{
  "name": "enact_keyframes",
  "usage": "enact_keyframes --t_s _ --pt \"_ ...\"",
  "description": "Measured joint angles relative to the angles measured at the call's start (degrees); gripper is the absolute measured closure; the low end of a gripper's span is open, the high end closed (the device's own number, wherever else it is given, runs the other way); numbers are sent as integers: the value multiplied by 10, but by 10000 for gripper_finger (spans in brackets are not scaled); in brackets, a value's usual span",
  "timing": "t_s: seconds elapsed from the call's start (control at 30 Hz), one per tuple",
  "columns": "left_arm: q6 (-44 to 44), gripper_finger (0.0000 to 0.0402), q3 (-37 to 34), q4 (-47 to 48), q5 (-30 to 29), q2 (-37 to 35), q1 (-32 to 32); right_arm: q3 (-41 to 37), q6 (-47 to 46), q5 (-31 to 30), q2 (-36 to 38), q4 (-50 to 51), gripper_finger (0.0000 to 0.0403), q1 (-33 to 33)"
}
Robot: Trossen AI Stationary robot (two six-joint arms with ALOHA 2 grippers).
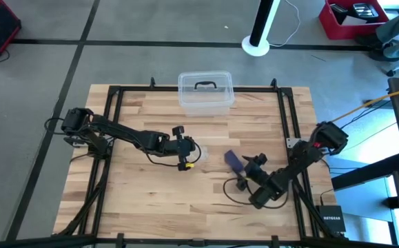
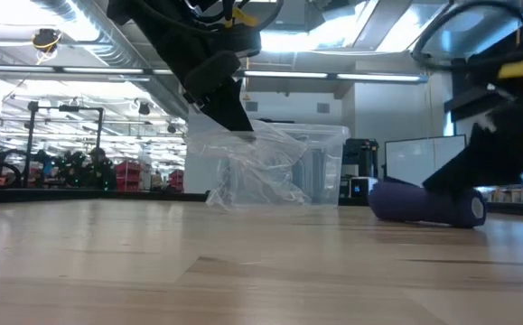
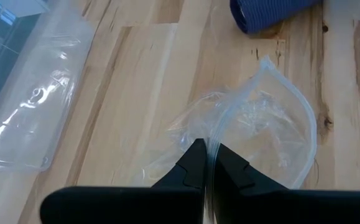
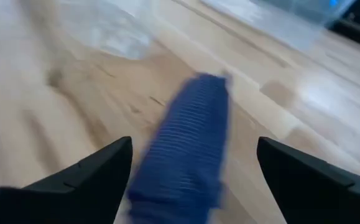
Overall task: Roll bandage
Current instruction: Put the violet bandage into the transparent zip bag
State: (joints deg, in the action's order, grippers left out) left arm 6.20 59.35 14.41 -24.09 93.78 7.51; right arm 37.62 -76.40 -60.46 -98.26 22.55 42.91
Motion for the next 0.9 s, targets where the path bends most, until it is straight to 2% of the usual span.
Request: enact_keyframes --t_s 0.27,0.47,0.6,0.9 --pt "-3 398 0 2 1 0 1 -5 -11 62 -10 -21 57 0" --pt "-17 398 0 0 1 1 1 -16 32 68 -14 -83 67 3" --pt "-17 398 0 0 1 1 1 -19 34 40 -14 -87 118 2" --pt "-17 398 0 -1 1 1 1 -11 50 70 -12 -65 257 2"
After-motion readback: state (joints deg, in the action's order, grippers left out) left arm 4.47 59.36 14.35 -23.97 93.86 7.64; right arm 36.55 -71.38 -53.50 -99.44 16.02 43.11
